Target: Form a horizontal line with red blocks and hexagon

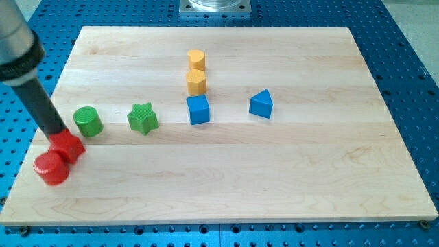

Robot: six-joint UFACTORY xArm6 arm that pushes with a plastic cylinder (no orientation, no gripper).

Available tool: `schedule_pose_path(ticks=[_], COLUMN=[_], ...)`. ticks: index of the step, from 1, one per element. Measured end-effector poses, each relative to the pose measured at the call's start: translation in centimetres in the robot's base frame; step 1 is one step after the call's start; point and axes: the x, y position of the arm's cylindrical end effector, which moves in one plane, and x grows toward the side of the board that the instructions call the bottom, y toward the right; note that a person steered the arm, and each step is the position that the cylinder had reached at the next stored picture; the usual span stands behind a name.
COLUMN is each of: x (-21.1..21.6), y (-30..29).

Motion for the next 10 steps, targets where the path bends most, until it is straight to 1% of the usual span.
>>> schedule_pose_path(ticks=[1, 2, 3, 4, 5, 6, 7, 8, 9, 10], x=[2.5, 3.6, 5.6, 5.8, 5.8, 5.5, 4.5, 2.3, 0.8, 0.0], y=[3.1, 0.6, 2.1, 7.1, 10.1, 9.0, 16.0, 19.7, 19.9, 27.3])
